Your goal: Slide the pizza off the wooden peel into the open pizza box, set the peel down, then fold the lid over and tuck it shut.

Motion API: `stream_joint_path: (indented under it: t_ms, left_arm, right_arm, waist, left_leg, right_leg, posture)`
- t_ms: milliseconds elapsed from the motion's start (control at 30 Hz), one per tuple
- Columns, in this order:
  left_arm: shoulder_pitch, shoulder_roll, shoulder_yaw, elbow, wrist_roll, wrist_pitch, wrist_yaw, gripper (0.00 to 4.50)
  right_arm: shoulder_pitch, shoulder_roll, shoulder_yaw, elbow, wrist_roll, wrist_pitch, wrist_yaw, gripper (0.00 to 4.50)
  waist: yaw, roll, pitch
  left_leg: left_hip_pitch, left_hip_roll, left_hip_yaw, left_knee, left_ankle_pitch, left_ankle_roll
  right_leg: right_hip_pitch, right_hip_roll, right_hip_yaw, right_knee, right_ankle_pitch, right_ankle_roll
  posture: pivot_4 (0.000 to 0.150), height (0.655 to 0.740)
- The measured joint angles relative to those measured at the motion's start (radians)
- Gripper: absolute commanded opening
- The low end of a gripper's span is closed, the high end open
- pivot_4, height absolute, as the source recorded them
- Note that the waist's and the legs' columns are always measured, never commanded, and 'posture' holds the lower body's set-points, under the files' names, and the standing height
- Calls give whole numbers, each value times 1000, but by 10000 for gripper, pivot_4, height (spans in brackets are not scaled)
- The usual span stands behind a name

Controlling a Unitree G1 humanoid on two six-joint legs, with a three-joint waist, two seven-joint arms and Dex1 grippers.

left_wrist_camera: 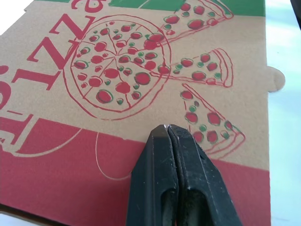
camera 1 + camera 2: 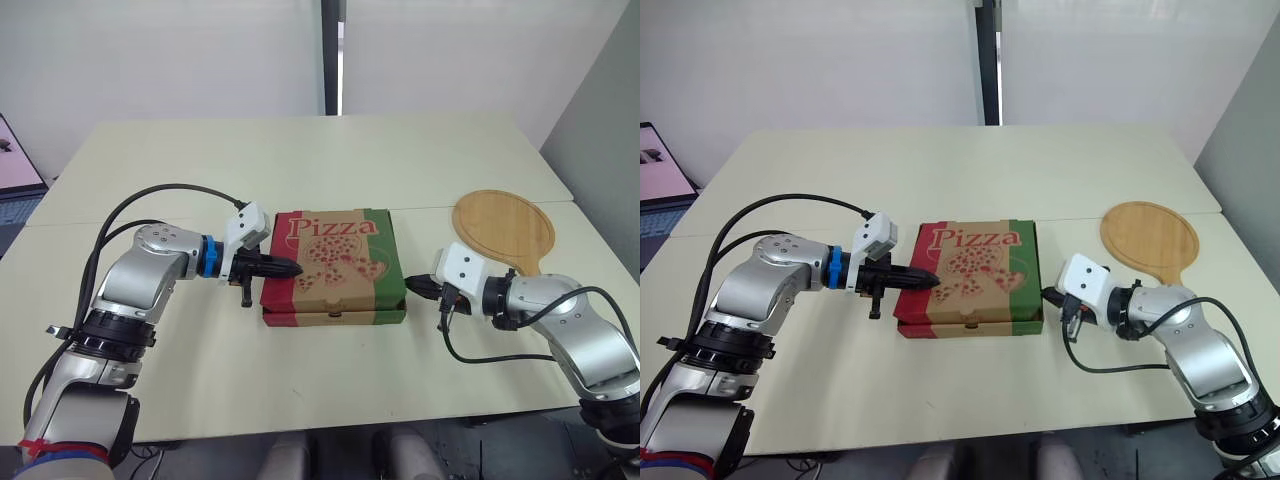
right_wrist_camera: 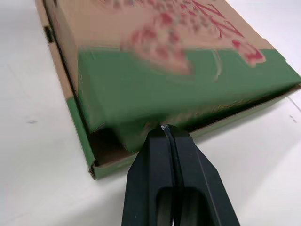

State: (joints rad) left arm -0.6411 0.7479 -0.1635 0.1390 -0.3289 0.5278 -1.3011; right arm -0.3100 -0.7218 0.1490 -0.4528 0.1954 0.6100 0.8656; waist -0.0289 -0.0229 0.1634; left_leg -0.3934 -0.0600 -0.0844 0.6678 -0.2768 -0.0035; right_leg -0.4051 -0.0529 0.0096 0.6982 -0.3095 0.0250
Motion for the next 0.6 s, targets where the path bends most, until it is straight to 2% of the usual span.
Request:
stream_joint_path:
  t_ms: [233,600]
  left_arm:
    - [0,0,0,0,0,-1,2,0]
    - [8,0,0,-1,1,-1,3,0]
  right_arm:
    - [-19,31,-18,-4,70,82,-17,421]
    - [47,-26,31,-16,3,-14,-20,421]
  waist:
    - [-3,0,0]
    - [0,0,0]
  left_leg:
    - [0,0,0,-1,0,0]
    - [0,0,0,0,0,0]
  right_leg:
    - [0,0,0,0,0,0]
    - [0,0,0,0,0,0]
  posture:
    - [1500,7400]
    - [1500,7400]
